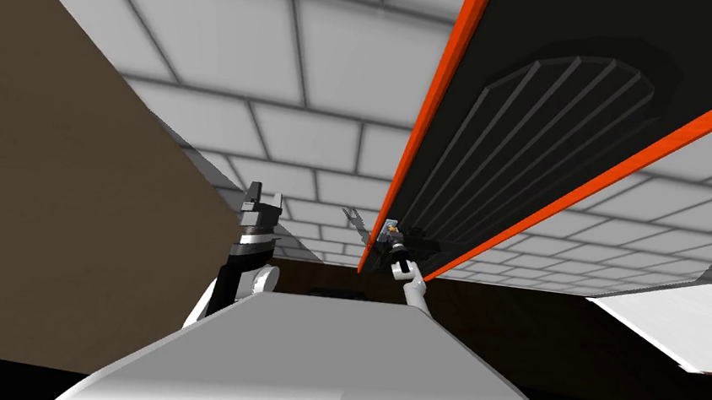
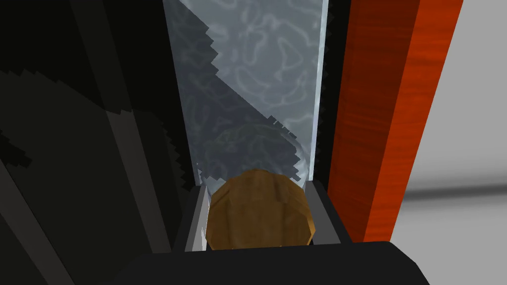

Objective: Pull the door open

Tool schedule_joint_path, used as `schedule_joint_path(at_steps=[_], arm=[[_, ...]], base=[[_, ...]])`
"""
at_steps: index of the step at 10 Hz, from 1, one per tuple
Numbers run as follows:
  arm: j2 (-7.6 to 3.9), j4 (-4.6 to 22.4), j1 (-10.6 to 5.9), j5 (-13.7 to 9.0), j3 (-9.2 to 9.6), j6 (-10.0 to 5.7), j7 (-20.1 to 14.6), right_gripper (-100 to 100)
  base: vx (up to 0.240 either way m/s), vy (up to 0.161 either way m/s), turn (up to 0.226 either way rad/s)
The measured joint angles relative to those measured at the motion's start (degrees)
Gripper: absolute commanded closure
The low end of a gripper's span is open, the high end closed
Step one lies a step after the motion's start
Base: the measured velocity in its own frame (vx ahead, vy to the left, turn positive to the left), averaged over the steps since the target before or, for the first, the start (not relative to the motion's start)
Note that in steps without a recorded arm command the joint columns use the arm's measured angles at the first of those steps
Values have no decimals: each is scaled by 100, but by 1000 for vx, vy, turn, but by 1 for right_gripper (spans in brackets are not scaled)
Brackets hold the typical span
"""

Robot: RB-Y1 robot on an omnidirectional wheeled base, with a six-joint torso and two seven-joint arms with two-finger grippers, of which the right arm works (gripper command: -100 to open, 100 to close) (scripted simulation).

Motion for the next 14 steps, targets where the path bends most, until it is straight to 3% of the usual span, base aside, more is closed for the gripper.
schedule_joint_path(at_steps=[3, 14], arm=[[-9, -11, 6, -59, -4, 4, -96, 100], [-25, -150, 96, -896, 77, 19, -1590, 100]], base=[[-24, -10, 26], [-53, -15, 40]])
